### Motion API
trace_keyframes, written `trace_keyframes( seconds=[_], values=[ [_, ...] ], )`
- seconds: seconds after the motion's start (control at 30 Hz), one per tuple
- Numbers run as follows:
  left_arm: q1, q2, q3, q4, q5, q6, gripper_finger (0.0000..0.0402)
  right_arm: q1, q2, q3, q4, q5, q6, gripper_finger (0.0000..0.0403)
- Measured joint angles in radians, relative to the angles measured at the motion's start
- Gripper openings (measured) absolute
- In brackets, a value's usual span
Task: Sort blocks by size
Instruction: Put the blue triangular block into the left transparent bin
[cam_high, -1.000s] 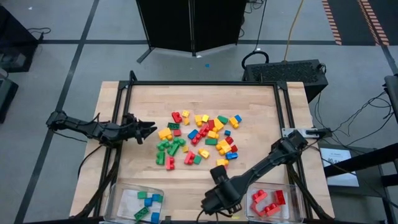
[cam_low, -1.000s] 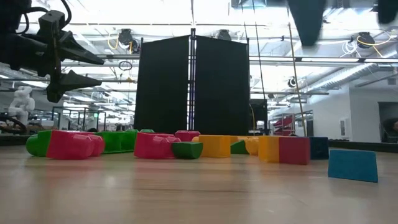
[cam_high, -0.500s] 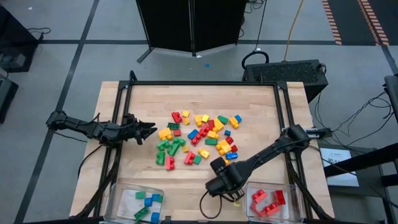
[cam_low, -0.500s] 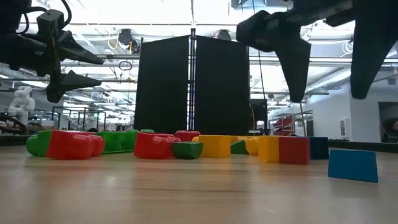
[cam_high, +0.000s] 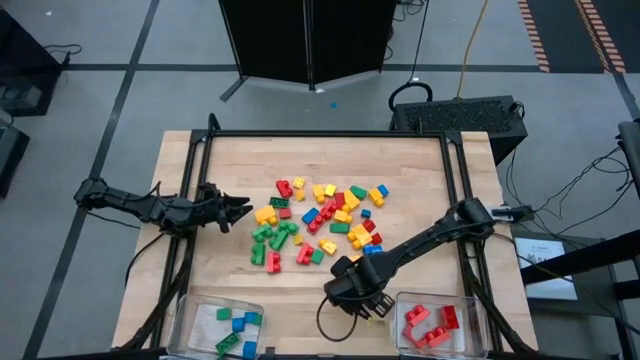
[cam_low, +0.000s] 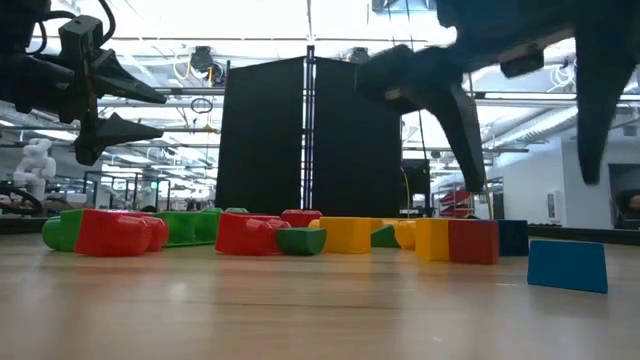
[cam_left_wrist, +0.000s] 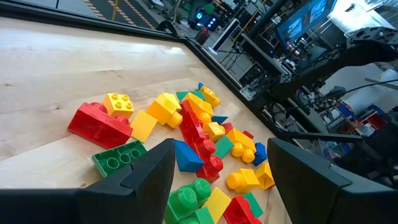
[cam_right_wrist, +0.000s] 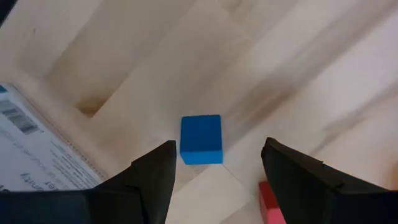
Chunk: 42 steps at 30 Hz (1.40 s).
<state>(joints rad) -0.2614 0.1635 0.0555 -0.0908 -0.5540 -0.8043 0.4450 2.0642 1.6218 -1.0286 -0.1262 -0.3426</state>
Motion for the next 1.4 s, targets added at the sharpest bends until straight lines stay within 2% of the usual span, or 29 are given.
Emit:
trace_keyframes(
  seconds=[0.3, 0.6, 0.8, 1.07, 1.23, 1.4],
  values=[
    [0.000, 0.000, 0.000, 0.000, 0.000, -0.001, 0.0255, -0.003, 0.075, 0.000, 0.001, -0.012, -0.046, 0.0228],
    [0.000, 0.000, 0.000, 0.000, 0.001, -0.001, 0.0255, -0.005, 0.083, 0.000, 0.024, -0.015, -0.066, 0.0228],
    [0.000, 0.000, 0.000, 0.000, 0.001, -0.001, 0.0255, -0.024, 0.099, 0.000, 0.077, 0.027, -0.096, 0.0221],
    [0.000, 0.004, 0.000, 0.000, 0.000, -0.001, 0.0255, -0.090, 0.105, 0.002, 0.091, 0.052, -0.008, 0.0204],
    [0.000, 0.008, 0.000, 0.000, 0.000, 0.000, 0.0255, -0.100, 0.105, 0.057, -0.016, 0.048, 0.125, 0.0204],
    [0.000, 0.011, 0.000, 0.000, 0.000, 0.006, 0.0255, -0.098, 0.101, 0.125, -0.141, 0.006, 0.144, 0.0205]
  ],
)
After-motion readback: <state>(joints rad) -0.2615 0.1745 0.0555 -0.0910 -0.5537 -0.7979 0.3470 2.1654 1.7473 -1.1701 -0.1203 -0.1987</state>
